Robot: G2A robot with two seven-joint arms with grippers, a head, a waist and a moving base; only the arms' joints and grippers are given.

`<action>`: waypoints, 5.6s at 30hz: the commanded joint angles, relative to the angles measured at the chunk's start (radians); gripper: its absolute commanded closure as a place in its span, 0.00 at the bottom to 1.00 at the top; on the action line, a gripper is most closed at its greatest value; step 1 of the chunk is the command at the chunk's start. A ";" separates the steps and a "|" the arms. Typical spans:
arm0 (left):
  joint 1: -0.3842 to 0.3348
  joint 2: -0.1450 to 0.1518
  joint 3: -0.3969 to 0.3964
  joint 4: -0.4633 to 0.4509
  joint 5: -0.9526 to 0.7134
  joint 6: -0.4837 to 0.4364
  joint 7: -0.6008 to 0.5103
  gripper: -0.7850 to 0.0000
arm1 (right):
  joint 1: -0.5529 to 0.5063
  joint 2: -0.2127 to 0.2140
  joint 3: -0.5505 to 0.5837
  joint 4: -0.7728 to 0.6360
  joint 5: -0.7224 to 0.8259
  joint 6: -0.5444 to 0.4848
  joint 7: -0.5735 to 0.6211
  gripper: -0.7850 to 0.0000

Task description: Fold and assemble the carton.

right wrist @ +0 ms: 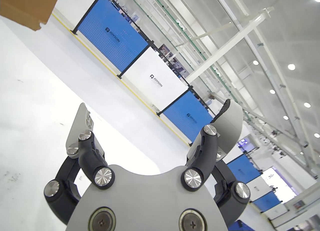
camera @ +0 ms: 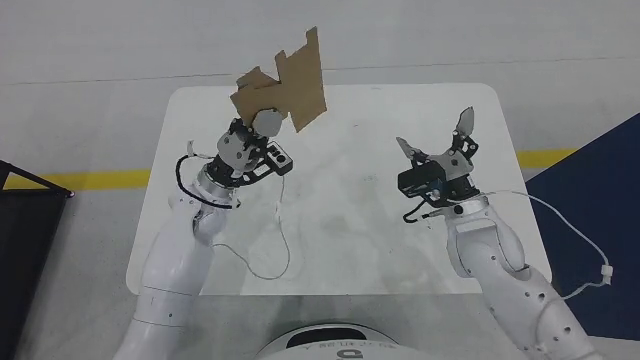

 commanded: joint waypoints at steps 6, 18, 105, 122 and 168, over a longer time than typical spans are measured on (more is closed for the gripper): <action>-0.026 0.033 -0.028 0.032 0.493 -0.084 -0.225 1.00 | -0.007 -0.008 0.023 0.017 0.131 -0.008 -0.104 0.00; -0.033 0.055 -0.033 -0.038 0.801 -0.214 -0.184 1.00 | -0.011 -0.023 0.040 -0.003 0.435 -0.037 -0.181 0.00; -0.375 0.348 0.282 0.054 1.256 -0.803 -0.695 0.00 | 0.215 -0.085 0.076 0.328 1.913 -0.953 0.317 1.00; -0.191 0.357 0.220 -0.011 1.186 -0.761 -0.446 0.00 | 0.120 -0.127 0.068 0.169 1.563 -0.684 -0.209 1.00; -0.528 0.138 0.632 0.346 1.060 -0.981 -0.246 0.19 | 0.163 -0.259 -0.087 0.222 2.370 -0.775 -0.245 1.00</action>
